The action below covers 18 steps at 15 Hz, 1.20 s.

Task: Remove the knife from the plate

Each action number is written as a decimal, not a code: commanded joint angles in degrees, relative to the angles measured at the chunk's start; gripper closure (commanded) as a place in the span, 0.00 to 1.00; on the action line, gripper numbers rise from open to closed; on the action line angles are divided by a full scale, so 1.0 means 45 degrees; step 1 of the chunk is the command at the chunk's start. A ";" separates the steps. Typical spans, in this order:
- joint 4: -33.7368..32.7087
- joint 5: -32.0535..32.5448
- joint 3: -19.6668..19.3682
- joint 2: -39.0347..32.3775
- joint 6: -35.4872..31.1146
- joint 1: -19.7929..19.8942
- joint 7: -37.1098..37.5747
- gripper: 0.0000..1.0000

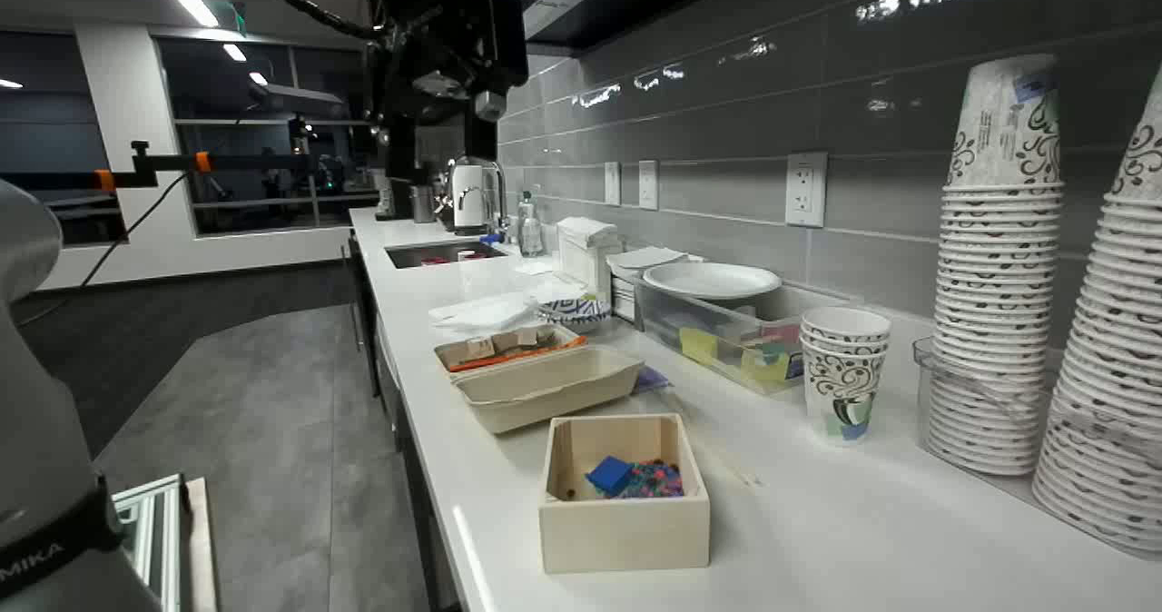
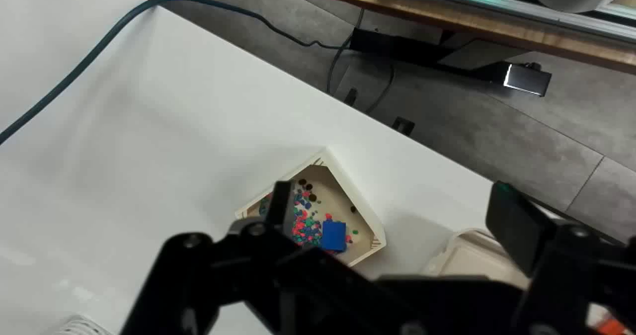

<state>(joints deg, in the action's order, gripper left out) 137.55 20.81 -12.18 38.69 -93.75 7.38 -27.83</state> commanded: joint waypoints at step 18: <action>-0.2796 -0.4741 0.1878 -0.3796 -0.0498 -0.1220 0.6559 0.00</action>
<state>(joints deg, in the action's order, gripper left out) 131.42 5.46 -6.61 30.42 -95.10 2.52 -7.85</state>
